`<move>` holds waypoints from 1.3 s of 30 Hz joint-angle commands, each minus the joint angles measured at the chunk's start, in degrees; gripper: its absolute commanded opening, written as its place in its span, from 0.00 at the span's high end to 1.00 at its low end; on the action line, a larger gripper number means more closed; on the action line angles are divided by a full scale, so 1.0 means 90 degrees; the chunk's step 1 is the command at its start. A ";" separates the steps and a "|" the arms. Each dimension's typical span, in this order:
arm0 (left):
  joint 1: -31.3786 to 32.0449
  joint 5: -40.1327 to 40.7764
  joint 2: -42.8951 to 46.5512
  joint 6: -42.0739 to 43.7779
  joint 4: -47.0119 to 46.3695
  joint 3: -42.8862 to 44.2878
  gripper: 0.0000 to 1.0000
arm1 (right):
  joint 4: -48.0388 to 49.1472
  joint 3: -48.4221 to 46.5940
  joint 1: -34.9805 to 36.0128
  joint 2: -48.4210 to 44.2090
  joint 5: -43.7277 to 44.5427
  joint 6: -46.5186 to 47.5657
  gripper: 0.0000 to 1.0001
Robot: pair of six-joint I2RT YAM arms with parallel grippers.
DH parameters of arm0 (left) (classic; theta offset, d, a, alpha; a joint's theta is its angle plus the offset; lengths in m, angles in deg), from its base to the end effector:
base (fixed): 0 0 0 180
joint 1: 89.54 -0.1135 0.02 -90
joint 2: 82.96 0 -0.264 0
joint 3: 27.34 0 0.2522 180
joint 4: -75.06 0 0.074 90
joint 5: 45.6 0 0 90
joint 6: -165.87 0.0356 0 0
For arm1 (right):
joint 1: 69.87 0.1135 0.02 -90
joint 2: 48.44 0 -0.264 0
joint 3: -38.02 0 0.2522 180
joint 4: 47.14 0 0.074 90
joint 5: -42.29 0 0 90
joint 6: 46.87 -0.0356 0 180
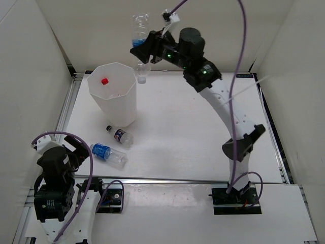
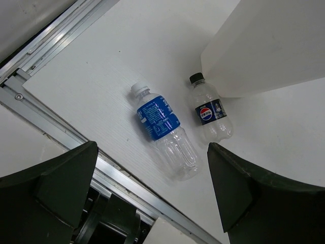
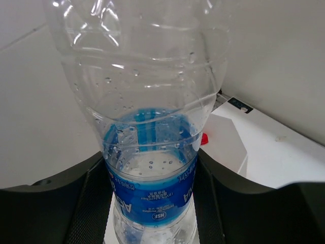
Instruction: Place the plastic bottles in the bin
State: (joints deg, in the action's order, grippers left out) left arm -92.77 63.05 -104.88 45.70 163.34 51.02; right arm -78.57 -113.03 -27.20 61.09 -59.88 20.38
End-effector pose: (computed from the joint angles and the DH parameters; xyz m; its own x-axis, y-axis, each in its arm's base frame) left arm 0.0054 0.0117 0.3654 -0.2922 -0.4934 -0.8192 -0.5454 0.7897 -0.2811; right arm 0.2921 0.2795 0.5486 -0.1964 0.3331 -0.9222 -0.8015 0.4872 0.3467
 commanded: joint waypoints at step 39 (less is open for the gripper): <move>0.0153 0.0123 -0.0027 -0.0335 -0.0409 -0.0214 0.00 | 0.1691 -0.0214 0.0444 0.1190 0.1584 -0.0129 0.00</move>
State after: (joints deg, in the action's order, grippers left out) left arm -91.61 61.18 -106.38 47.14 161.11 50.25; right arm -62.81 -114.87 -23.09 78.93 -49.91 18.24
